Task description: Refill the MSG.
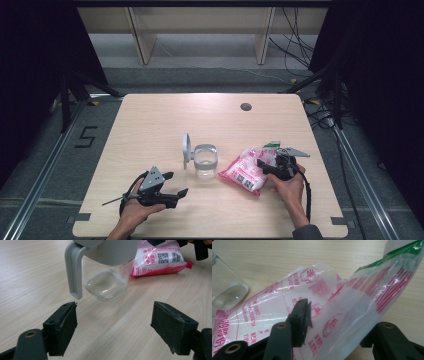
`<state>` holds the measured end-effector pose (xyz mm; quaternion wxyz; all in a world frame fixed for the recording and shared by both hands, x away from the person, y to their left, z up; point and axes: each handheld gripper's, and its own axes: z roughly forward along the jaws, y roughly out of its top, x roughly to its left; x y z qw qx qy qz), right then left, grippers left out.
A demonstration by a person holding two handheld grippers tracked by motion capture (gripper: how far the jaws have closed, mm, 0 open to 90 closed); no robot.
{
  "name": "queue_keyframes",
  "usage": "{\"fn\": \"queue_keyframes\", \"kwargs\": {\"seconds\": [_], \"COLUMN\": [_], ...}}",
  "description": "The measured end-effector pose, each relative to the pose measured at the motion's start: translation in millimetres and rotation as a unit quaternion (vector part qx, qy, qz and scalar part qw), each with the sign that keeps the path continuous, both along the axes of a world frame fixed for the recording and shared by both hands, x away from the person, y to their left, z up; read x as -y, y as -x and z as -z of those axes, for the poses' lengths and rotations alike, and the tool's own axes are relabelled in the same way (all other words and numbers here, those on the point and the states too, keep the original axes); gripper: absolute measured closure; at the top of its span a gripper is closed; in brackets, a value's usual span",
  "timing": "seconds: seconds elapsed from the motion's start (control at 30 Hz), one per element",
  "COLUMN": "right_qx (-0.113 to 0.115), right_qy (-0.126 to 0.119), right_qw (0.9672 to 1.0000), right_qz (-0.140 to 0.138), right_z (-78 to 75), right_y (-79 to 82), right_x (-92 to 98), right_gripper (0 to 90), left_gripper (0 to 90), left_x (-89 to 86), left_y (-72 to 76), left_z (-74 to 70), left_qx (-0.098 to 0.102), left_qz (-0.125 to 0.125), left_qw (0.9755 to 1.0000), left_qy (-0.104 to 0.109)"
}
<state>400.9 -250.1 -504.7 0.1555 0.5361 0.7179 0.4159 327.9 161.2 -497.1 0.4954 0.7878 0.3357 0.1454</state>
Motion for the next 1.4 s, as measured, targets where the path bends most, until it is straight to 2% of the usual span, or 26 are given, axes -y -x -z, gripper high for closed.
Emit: {"fn": "queue_keyframes", "kwargs": {"seconds": [0.03, 0.13, 0.17, 0.2, 0.27, 0.37, 0.47, 0.63, 0.67, 0.7, 0.73, 0.8, 0.87, 0.97, 1.0, 1.07, 1.1, 1.17, 1.23, 1.3, 1.33, 1.4], "right_qx": [0.011, 0.016, 0.018, 0.02, 0.018, 0.018, 0.013, 0.018, 0.02, 0.028, 0.025, 0.034, 0.039, 0.052, 0.06, 0.077, 0.074, 0.084, 0.097, 0.104, 0.115, 0.106], "right_qy": [0.012, 0.014, 0.006, 0.011, 0.013, -0.003, -0.009, 0.009, 0.005, 0.02, 0.016, 0.031, 0.031, 0.02, 0.024, 0.014, 0.006, 0.009, 0.009, -0.005, 0.0, -0.013], "right_qw": [0.9998, 0.9997, 0.9997, 0.9997, 0.9997, 0.9997, 0.9996, 0.9993, 0.9992, 0.9987, 0.999, 0.998, 0.9977, 0.997, 0.9964, 0.9945, 0.9947, 0.9935, 0.9917, 0.9907, 0.9888, 0.99], "right_qz": [-0.012, -0.013, -0.013, -0.01, -0.014, -0.018, -0.022, -0.03, -0.033, -0.038, -0.034, -0.042, -0.047, -0.053, -0.056, -0.07, -0.07, -0.076, -0.084, -0.087, -0.095, -0.092], "right_z": [1.0, 2.1, 2.8, 3.2, 2.5, 3.5, 3.4, 0.7, 1.1, 0.2, -0.6, -3.7, -6.4, -12.3, -14.2, -19.5, -21.6, -27.0, -34.6, -40.7, -42.8, -47.1], "right_y": [-2.6, -4.9, -5.5, -6.5, -7.0, -8.6, -9.0, -9.5, -9.9, -9.9, -9.3, -8.8, -7.9, -4.8, -4.6, -2.2, -0.1, 2.3, 5.6, 10.2, 9.5, 14.4], "right_x": [2.8, 3.6, 3.3, 3.0, 3.0, 2.7, 2.2, 0.7, -0.6, -0.6, -3.3, -4.7, -6.3, -8.5, -8.8, -11.0, -11.3, -13.5, -16.9, -21.1, -21.7, -25.0], "right_gripper": [56.6, 63.7, 66.0, 67.1, 71.5, 77.7, 81.2, 89.1, 90.0, 90.0, 90.0, 90.0, 90.0, 90.0, 90.0, 90.0, 90.0, 90.0, 90.0, 90.0, 90.0, 90.0], "left_gripper": [19.9, 19.9, 19.9, 19.9, 19.9, 19.9, 19.9, 20.0, 19.9, 20.0, 20.0, 20.0, 20.0, 20.0, 19.9, 19.9, 20.0, 19.9, 20.0, 20.2, 20.4, 20.7], "left_x": [-1.3, -1.1, -0.3, -0.2, -0.1, 0.0, -0.3, -0.3, -0.2, 0.2, 0.5, -0.2, 0.2, 0.4, 0.4, 0.5, 1.5, 1.9, 3.2, 5.6, 6.7, 9.2], "left_y": [-1.2, -1.0, 0.1, 0.1, 0.2, 0.1, 0.2, 0.3, 0.2, 0.1, 0.4, -0.5, -0.4, 0.0, 0.0, 0.1, 1.4, 1.6, 1.5, 2.2, 2.6, 2.8], "left_z": [-0.5, -0.5, -0.1, 0.0, 0.1, 0.2, 0.1, 0.3, 0.6, 1.1, 1.1, 0.5, 0.8, 0.6, 0.5, 0.1, 0.5, 0.4, 0.8, 1.0, 1.2, 1.5], "left_qx": [0.009, 0.008, 0.001, 0.001, 0.001, 0.001, 0.0, 0.0, 0.0, -0.001, 0.0, 0.01, 0.009, 0.008, 0.008, 0.009, 0.0, 0.001, -0.002, 0.0, 0.0, -0.001], "left_qz": [0.009, 0.007, 0.0, 0.001, 0.001, 0.003, 0.001, 0.0, 0.0, 0.001, 0.003, 0.009, 0.012, 0.013, 0.012, 0.01, 0.006, 0.006, 0.008, 0.011, 0.012, 0.021], "left_qw": [0.9999, 0.9999, 1.0, 1.0, 1.0, 1.0, 0.9999, 0.9999, 0.9999, 1.0, 1.0, 0.9998, 0.9998, 0.9998, 0.9999, 0.9999, 1.0, 1.0, 1.0, 0.9999, 0.9999, 0.9997], "left_qy": [-0.011, -0.013, -0.008, -0.008, -0.008, -0.009, -0.012, -0.011, -0.01, -0.006, -0.007, -0.015, -0.012, -0.011, -0.01, -0.011, -0.004, -0.007, -0.005, -0.007, -0.007, -0.012]}}
